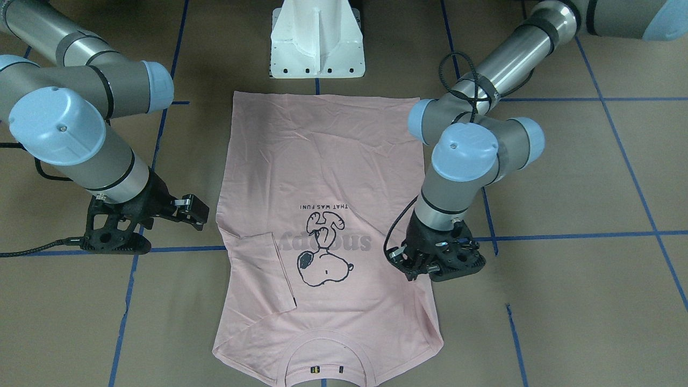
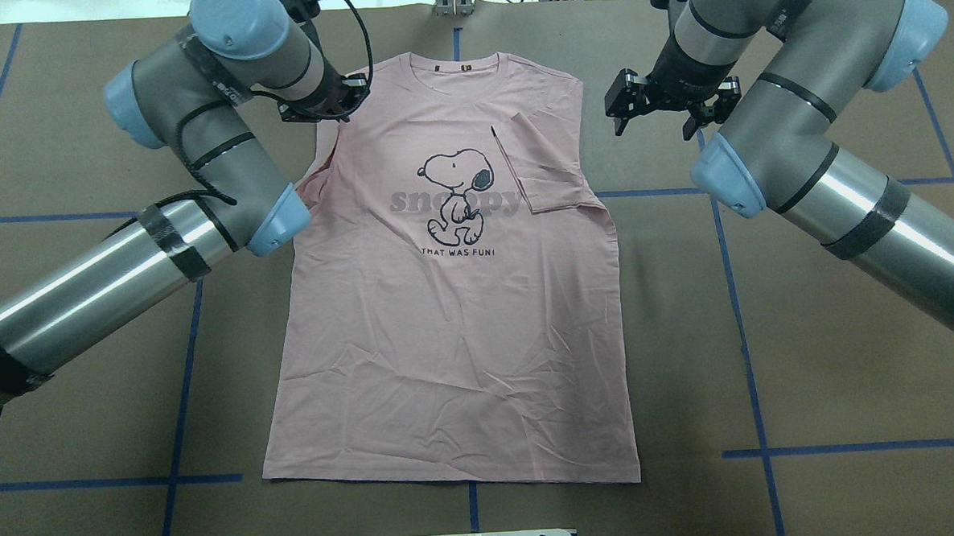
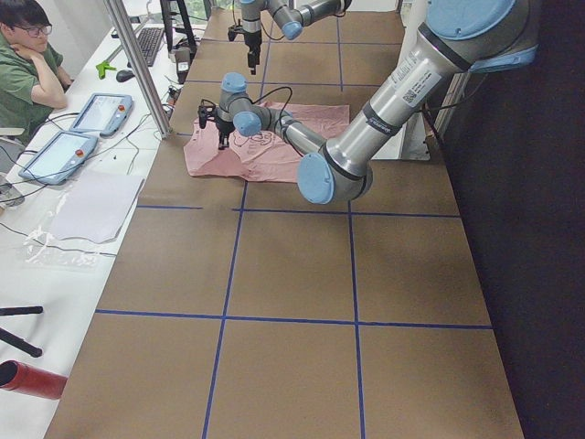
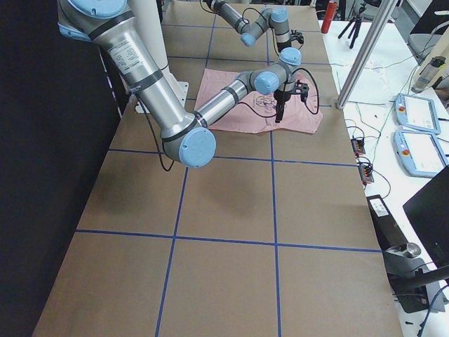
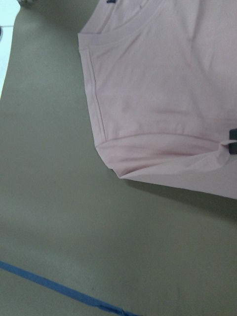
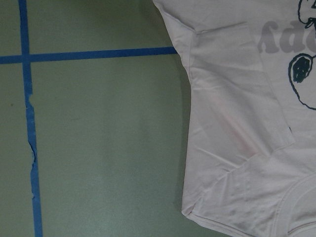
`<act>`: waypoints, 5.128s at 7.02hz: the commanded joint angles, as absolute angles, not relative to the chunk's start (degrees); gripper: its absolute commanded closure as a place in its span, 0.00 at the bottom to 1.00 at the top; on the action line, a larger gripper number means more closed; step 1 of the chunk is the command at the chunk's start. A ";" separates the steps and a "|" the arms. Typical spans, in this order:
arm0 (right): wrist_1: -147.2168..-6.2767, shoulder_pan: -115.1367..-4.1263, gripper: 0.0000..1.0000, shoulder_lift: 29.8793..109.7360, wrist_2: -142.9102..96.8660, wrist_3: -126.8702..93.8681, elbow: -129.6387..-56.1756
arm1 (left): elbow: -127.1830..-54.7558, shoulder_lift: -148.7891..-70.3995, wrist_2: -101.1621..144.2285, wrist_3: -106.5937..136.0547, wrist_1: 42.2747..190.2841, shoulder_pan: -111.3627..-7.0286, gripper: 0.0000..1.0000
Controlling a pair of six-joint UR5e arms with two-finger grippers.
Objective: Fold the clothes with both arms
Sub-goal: 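Fold the sleeve nearest the left gripper inward toward the shirt center, then move both grippers to the shirt hem corners nearest the robot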
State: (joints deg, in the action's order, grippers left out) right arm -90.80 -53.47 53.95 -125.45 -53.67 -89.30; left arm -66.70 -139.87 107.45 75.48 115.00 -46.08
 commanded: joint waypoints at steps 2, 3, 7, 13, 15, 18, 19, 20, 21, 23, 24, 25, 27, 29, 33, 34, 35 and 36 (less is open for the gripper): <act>-90.70 -53.44 0.00 54.40 -125.51 -53.70 -89.30 | -57.23 -145.02 107.14 81.38 122.31 -42.81 0.77; -90.70 -53.35 0.00 54.49 -125.42 -53.70 -89.21 | -56.96 -144.41 106.18 81.04 125.30 -41.41 0.01; -89.22 -49.95 0.00 59.11 -125.95 -58.32 -94.61 | -67.28 -139.86 107.83 80.86 121.24 -41.40 0.00; -82.44 -19.58 0.00 78.18 -98.60 -94.87 -119.32 | -105.10 -114.89 109.86 65.04 102.92 -41.22 0.00; -79.81 -9.02 0.00 82.86 -89.25 -100.34 -119.80 | -105.21 -114.96 109.86 65.13 102.92 -41.22 0.00; -79.98 -4.84 0.00 84.55 -87.10 -101.16 -119.36 | -105.12 -115.58 110.13 65.48 103.01 -41.05 0.00; -79.98 -4.40 0.00 84.46 -87.36 -101.16 -118.92 | -105.12 -115.66 110.39 65.39 103.09 -41.04 0.00; -79.98 -4.22 0.00 84.29 -87.62 -101.16 -118.83 | -105.29 -115.66 110.39 65.39 103.10 -41.04 0.00; -79.98 -4.04 0.02 84.03 -87.71 -101.08 -118.65 | -105.29 -115.66 110.39 65.39 103.10 -41.04 0.00; -79.98 -3.69 0.06 83.67 -87.80 -100.99 -118.56 | -105.29 -115.66 110.39 65.39 103.10 -41.04 0.00; -79.98 -3.69 0.17 83.67 -87.89 -100.99 -118.56 | -105.29 -115.66 110.39 65.39 103.10 -41.04 0.00; -79.98 -3.69 0.33 83.67 -87.98 -100.99 -118.39 | -105.29 -115.66 110.39 65.39 103.10 -41.04 0.00; -79.89 -3.69 0.78 83.58 -89.03 -100.99 -118.56 | -105.29 -115.75 110.39 65.39 103.18 -41.04 0.00; -79.89 -3.87 1.00 83.67 -89.21 -101.07 -118.83 | -105.29 -115.75 110.39 65.39 103.27 -41.04 0.00; -79.98 -4.57 1.00 83.67 -89.47 -101.07 -121.19 | -105.29 -114.80 110.48 67.65 103.10 -40.61 0.00; -79.98 -4.74 1.00 84.11 -89.56 -100.90 -121.38 | -106.60 -112.44 110.13 76.03 103.53 -38.43 0.00; -79.98 -5.18 1.00 84.11 -89.65 -100.72 -121.46 | -110.18 -108.24 106.65 83.77 103.54 -32.23 0.00; -79.98 -5.36 1.00 83.85 -89.56 -100.72 -121.46 | -115.44 -104.10 102.96 90.02 103.10 -26.51 0.00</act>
